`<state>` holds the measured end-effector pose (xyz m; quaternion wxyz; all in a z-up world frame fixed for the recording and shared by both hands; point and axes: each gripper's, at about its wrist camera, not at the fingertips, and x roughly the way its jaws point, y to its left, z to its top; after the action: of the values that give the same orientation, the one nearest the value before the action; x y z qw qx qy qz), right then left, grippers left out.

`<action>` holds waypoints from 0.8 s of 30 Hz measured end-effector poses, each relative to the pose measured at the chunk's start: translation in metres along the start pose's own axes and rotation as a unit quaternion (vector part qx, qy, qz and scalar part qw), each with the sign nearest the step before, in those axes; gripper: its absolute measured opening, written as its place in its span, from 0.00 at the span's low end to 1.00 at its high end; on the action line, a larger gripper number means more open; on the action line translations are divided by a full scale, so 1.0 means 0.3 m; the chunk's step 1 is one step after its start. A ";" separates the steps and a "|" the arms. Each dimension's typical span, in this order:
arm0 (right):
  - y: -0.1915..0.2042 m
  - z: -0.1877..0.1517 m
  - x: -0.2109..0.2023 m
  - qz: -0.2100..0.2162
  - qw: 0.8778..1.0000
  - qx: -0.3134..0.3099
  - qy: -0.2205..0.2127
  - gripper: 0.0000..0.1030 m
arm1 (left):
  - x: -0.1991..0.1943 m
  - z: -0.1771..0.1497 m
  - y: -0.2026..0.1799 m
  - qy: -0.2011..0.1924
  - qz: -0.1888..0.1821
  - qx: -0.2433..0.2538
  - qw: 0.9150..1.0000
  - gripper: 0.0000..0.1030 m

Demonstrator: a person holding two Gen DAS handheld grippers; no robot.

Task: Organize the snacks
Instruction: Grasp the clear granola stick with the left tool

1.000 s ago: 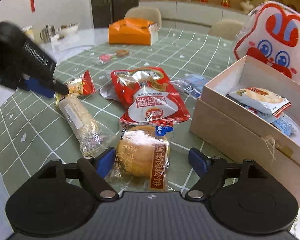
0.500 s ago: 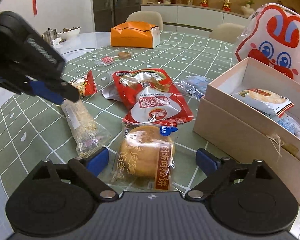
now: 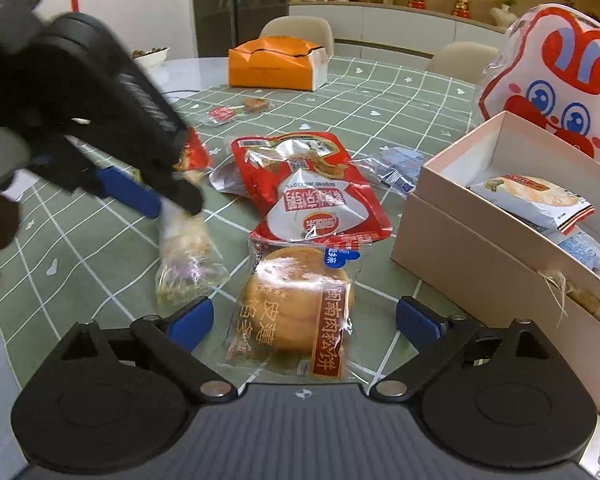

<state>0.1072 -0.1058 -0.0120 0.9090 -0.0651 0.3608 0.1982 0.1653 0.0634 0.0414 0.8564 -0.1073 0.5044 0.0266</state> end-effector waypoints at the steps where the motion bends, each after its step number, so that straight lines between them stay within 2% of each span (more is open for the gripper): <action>1: -0.002 0.002 -0.001 0.004 1.000 -0.003 0.003 0.95 | 0.000 -0.001 -0.008 -0.001 0.002 0.008 1.000 0.47; 4: -0.008 0.006 -0.001 0.010 1.000 -0.001 0.005 0.95 | -0.001 -0.004 -0.026 -0.005 0.008 0.022 1.000 0.45; 6: -0.008 0.009 -0.005 0.006 1.000 -0.003 0.006 0.86 | 0.002 -0.004 -0.027 -0.007 0.009 0.031 0.999 0.43; 8: -0.015 0.019 -0.015 0.010 1.000 0.000 0.007 0.67 | -0.007 -0.016 -0.021 -0.008 0.006 0.034 0.999 0.40; 10: -0.024 0.033 -0.029 0.027 1.000 0.005 0.014 0.54 | -0.021 -0.039 -0.015 -0.011 -0.001 0.038 0.999 0.40; 13: -0.029 0.046 -0.052 0.047 0.999 0.005 0.028 0.53 | -0.058 -0.094 0.002 -0.006 -0.015 0.047 0.999 0.39; 16: -0.032 0.027 -0.070 0.065 0.997 0.017 0.048 0.53 | -0.106 -0.168 0.034 0.003 -0.036 0.078 0.996 0.39; 19: -0.005 -0.003 -0.110 0.054 0.997 0.012 0.057 0.53 | -0.141 -0.236 0.085 -0.001 -0.047 0.085 0.995 0.40; 21: 0.017 -0.024 -0.141 0.043 0.997 0.018 0.064 0.53 | -0.142 -0.249 0.119 -0.002 -0.062 0.067 0.996 0.44; 24: 0.045 -0.063 -0.194 0.008 0.997 0.042 0.066 0.53 | -0.119 -0.242 0.135 -0.002 -0.081 0.064 0.995 0.47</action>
<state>0.0512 -0.1166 0.0142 0.8835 -0.0367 0.4287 0.1849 0.0792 0.0898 0.0321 0.8617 -0.0922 0.4934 -0.0749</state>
